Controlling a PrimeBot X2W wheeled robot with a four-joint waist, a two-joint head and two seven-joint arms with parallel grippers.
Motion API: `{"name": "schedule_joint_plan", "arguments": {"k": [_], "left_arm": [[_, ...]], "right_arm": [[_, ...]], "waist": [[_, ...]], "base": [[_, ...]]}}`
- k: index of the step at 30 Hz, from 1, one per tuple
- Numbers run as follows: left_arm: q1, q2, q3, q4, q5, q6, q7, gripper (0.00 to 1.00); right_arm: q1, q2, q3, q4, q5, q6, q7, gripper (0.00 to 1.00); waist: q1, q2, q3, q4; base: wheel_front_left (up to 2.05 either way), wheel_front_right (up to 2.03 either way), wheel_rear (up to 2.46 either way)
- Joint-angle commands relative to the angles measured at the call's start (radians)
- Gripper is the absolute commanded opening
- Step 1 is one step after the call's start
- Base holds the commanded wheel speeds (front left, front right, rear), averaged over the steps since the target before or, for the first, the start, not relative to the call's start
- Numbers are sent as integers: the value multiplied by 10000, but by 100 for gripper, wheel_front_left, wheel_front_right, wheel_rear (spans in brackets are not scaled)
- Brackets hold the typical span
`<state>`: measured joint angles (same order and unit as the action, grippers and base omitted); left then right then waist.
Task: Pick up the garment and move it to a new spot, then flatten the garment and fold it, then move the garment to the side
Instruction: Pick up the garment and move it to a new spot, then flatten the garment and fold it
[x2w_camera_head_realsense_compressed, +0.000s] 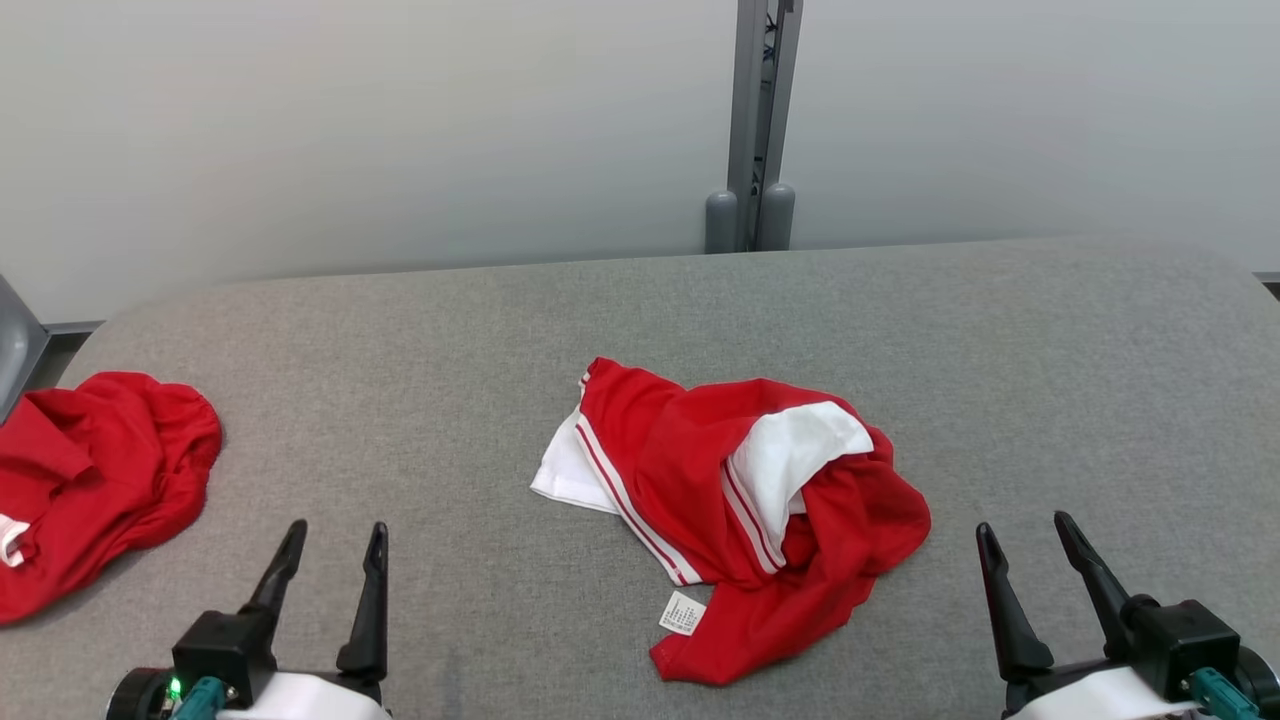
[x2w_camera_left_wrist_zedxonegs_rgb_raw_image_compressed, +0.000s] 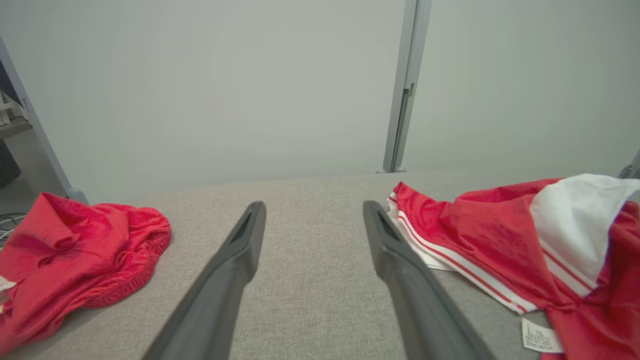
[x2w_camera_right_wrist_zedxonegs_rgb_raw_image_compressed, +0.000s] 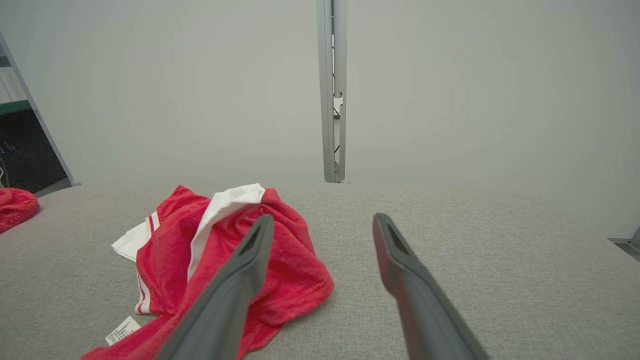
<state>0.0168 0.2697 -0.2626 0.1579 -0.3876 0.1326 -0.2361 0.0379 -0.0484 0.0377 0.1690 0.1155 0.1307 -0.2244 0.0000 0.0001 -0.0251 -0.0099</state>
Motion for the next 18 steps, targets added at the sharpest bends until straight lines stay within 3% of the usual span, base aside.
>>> {"name": "schedule_joint_plan", "arguments": {"k": [1, 18], "left_arm": [[157, 72, -51, -70, 92, 39, 82, 100], [474, 229, -181, -388, -19, 177, 321, 100]], "right_arm": [[141, -48, -73, -77, -22, 1, 54, 100], [254, -47, -127, -355, 91, 1, 198, 100]], "waist": [[0, -1, -78, -20], [0, -1, -224, -10]], "base": [[0, 0, 0], [0, 0, 0]]}}
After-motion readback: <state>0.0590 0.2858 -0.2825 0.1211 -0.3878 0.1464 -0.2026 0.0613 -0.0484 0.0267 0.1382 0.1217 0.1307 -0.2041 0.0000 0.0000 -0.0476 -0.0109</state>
